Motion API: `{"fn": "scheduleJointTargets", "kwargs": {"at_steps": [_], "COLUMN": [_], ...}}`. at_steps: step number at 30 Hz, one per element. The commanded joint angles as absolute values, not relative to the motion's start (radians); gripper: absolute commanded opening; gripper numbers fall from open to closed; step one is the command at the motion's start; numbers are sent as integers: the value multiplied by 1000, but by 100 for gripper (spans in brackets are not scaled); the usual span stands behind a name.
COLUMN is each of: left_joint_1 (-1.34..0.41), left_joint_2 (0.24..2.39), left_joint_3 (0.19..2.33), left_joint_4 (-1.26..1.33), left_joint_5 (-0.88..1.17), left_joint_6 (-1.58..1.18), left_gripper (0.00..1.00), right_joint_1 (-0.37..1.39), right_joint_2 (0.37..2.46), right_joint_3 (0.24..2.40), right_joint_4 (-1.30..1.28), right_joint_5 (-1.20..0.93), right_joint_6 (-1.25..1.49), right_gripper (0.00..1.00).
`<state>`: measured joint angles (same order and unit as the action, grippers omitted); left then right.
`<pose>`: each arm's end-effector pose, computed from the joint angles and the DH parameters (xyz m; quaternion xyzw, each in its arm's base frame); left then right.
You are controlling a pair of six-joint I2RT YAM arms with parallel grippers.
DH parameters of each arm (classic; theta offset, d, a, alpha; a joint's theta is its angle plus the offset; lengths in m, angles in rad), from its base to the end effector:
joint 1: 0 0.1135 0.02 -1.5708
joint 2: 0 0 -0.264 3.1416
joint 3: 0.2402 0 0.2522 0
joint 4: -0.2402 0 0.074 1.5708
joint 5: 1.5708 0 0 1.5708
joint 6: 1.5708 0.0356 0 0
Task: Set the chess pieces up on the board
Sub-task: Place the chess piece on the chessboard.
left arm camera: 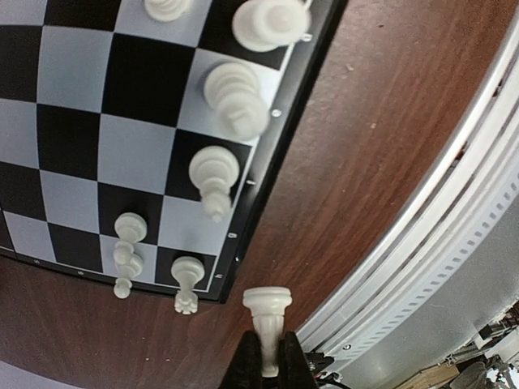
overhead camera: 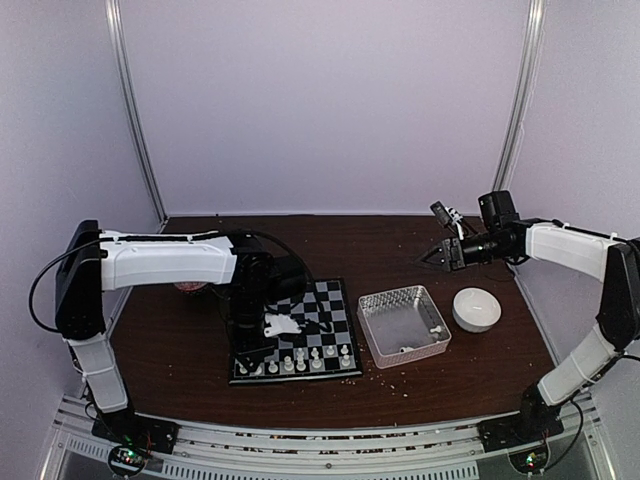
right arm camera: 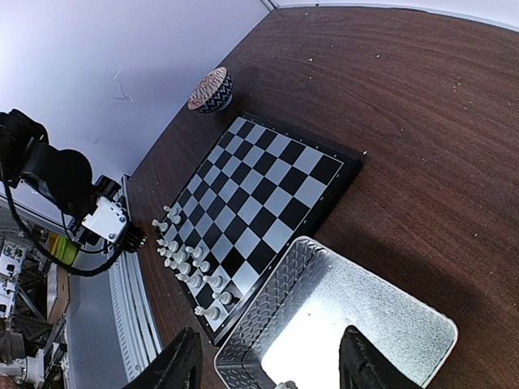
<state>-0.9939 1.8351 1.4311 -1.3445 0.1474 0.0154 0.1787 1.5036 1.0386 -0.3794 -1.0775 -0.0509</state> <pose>0.1693 -0.2698 0.2197 -0.4746 -0.8727 0.0232 0.1126 0.2980 0.0857 0.2528 -0.2730 0.7762 0.4981 0.2737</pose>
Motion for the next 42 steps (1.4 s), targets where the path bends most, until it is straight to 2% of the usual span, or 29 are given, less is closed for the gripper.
{"fn": "scheduleJointTargets", "kwargs": {"at_steps": [1, 18, 42], "left_joint_1": [-969, -947, -946], "left_joint_2": [1872, 1963, 1983], "left_joint_3": [1455, 1474, 1438], "left_joint_4": [-1365, -1325, -1315], "left_joint_5": [102, 34, 79], "left_joint_6": [0, -17, -24], "left_gripper": [0, 0, 0], "right_joint_1": [178, 178, 178], "right_joint_2": [1504, 1517, 1531], "right_joint_3": [1041, 1040, 1044], "right_joint_4": [-376, -382, -391], "right_joint_5": [-1106, -1113, -1126], "right_joint_6": [-120, -121, -127], "right_gripper": [57, 57, 57]}}
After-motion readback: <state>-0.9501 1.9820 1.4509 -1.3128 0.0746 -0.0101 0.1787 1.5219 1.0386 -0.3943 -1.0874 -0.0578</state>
